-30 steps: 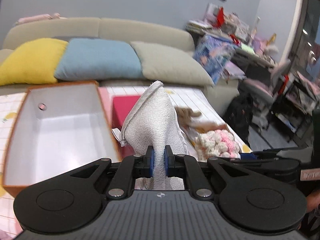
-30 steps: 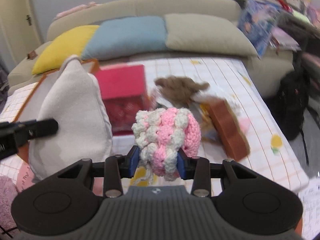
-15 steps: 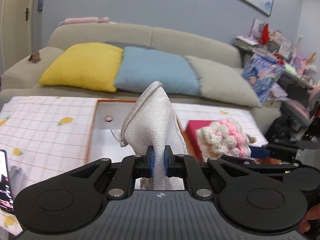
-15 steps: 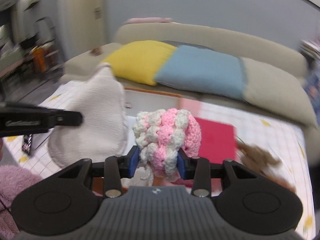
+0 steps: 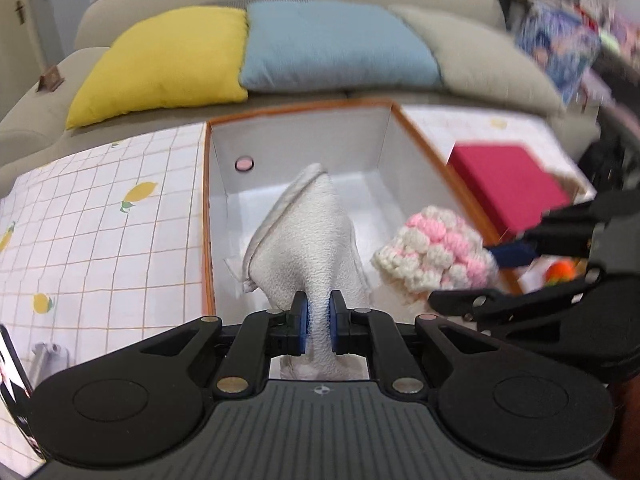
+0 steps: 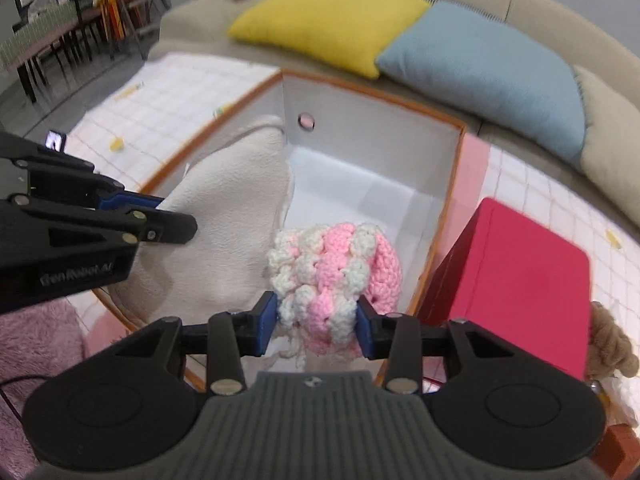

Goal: Organize soft objects
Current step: 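Carry mitt and pouch into the orange box and open both tools, then grasp the orange crocheted fruit with the left tool while the right grasps the brown sponge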

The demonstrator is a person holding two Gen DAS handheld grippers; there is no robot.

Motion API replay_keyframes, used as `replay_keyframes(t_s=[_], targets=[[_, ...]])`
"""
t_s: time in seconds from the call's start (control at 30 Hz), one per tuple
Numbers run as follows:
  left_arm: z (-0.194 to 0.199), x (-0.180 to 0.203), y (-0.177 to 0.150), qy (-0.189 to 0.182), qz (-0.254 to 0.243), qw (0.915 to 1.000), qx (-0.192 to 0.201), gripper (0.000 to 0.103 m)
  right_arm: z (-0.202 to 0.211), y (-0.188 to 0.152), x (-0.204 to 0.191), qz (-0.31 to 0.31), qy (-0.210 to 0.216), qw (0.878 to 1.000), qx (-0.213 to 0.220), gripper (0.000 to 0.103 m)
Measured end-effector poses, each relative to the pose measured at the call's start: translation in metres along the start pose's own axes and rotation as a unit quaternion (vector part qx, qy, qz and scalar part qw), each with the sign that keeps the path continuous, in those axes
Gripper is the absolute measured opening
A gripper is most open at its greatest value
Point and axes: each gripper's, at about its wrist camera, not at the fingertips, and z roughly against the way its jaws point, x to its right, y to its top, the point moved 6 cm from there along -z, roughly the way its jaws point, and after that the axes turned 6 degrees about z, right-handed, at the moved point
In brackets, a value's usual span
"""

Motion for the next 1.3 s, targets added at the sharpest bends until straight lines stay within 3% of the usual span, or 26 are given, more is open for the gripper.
replay_keyframes(t_s=[0.27, 0.47, 0.73, 0.9, 1.07, 1.3], targets=[[-0.032, -0.008, -0.013, 0.015, -0.033, 0.9965, -0.076, 0.013, -0.038, 0.005, -0.010, 0.015, 0.036, 0.997, -0.072, 0.044], [-0.038, -0.009, -0.012, 0.035, -0.048, 0.9942, -0.089, 0.021, -0.046, 0.010, -0.015, 0.038, 0.025, 0.995, -0.092, 0.047], [-0.040, -0.005, -0.015, 0.050, -0.076, 0.9921, -0.086, 0.029, -0.049, 0.007, -0.021, 0.069, 0.020, 0.992, -0.099, 0.054], [-0.037, -0.008, -0.011, 0.043, -0.066, 0.9936, -0.081, 0.050, -0.047, 0.006, -0.022, 0.072, 0.018, 0.992, -0.097, 0.058], [-0.025, -0.013, -0.009, 0.037, -0.045, 0.9960, -0.067, 0.062, -0.034, 0.009, -0.019, 0.077, 0.010, 0.994, -0.082, 0.069], [0.007, -0.007, -0.003, 0.029, -0.016, 0.9994, -0.014, 0.064, -0.001, 0.008, -0.009, 0.064, -0.011, 0.997, -0.039, 0.077]])
